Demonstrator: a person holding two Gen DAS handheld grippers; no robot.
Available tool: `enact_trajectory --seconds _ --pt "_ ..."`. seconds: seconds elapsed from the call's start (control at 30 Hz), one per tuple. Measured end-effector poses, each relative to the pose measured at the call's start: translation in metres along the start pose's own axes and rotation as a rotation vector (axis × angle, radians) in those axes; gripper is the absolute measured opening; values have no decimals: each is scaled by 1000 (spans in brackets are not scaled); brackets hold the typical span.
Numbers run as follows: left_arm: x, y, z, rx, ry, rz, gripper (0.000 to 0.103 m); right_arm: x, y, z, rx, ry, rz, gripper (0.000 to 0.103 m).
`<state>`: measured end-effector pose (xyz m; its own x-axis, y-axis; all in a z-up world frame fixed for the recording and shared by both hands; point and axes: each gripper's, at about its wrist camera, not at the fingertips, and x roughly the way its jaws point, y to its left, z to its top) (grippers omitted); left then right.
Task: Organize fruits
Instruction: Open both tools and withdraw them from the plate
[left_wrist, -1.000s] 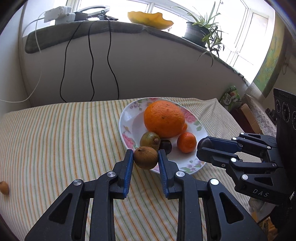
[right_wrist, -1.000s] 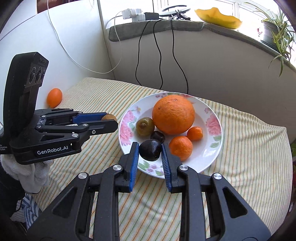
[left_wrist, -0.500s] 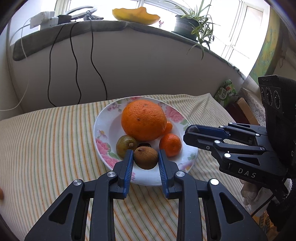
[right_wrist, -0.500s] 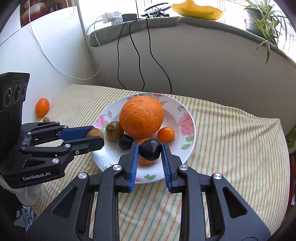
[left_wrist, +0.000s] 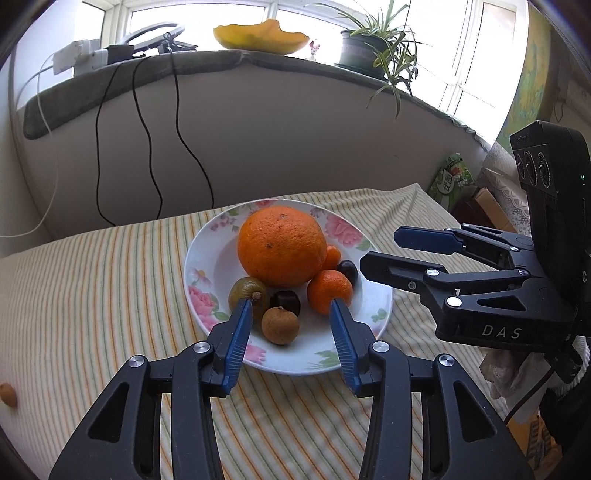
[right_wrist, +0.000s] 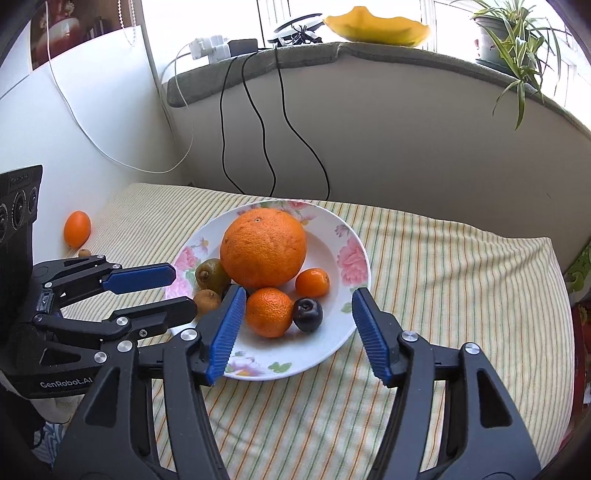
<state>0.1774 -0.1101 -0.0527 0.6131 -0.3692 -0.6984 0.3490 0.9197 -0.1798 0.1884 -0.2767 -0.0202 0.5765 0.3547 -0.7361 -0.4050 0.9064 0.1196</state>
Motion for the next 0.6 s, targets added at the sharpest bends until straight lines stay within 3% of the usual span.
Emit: enact_trajectory --seconds 0.07,0.2,0.27,0.6 --pt "-2 -1 0 5 -9 3 59 -1 -1 2 1 -3 -9 65" --pt "-4 -3 0 23 -19 38 78 -6 -3 5 6 -27 -31 84" --pt "-4 -3 0 27 -24 52 80 -9 -3 6 10 -38 -43 88" --pt "-10 3 -2 11 -26 71 80 -15 4 9 9 -45 -60 88"
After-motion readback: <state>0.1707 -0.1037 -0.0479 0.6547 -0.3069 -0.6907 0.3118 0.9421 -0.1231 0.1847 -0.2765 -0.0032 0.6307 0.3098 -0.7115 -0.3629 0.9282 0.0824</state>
